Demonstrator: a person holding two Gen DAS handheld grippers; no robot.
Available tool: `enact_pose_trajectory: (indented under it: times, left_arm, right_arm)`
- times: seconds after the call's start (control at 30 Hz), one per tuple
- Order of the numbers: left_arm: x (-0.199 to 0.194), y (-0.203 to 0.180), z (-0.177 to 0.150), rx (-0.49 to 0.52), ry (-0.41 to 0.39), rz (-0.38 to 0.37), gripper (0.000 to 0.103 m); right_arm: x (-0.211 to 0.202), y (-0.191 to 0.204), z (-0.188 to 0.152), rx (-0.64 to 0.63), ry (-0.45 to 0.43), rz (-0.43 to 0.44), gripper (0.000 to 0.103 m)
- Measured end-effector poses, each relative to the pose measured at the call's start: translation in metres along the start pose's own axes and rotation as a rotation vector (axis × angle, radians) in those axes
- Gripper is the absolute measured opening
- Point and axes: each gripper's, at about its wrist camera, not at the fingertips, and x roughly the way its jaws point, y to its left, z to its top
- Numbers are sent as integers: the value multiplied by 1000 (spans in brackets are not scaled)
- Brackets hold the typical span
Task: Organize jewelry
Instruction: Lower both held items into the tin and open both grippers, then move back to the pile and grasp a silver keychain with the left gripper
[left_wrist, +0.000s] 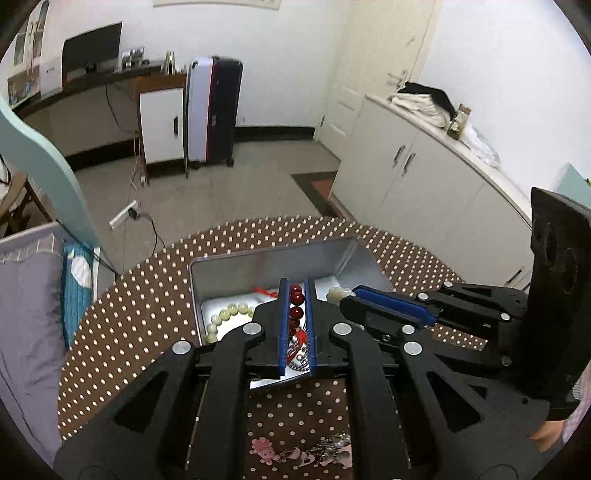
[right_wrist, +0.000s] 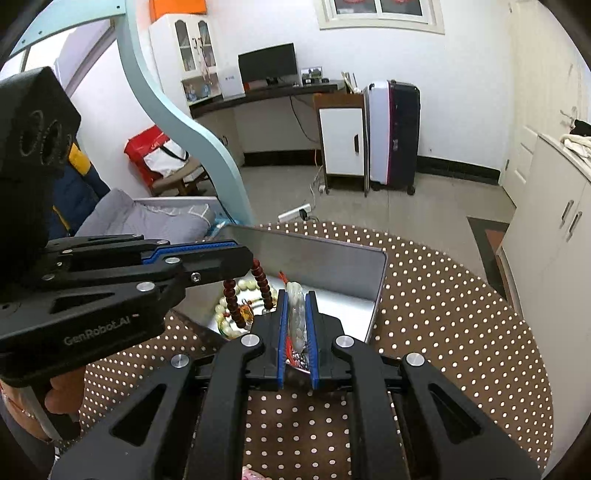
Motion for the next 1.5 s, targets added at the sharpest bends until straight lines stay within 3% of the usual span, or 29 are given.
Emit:
enact_pose_trajectory:
  times: [0.27,0.3,0.43,0.7,0.77,0.97,1.33,1.5]
  left_arm:
    - [7,0,-5,8,45,-19,9]
    - [6,0,-5,10,48,-24,14]
    - [-3,1,-8,-24,29,-34,52]
    - [-45,-5,-27,8,-36,-11,52]
    - [-60,-7,-40,23,-56,20,52]
    - [-89,-9,-84,36,-93,104,52]
    - [-94,-12,-138,35,-30,154,52]
    - [-86,-12,-155,25,13,141,52]
  right_arm:
    - [4,0,-2,1,18,4,9]
    - [3,0,-2,4,14,3,9]
    - [-8,0,-2,0,4,4,9]
    - [-50,3,-13,-3,-43,-6,12]
    - [-60,8,-18,-12,-56,-10,18]
    - [-86,22,-48,-36,-69,-34,22]
    - [-77,34,-104,-12,21,-49,27]
    - [-75,34,-122,8,51,-49,29]
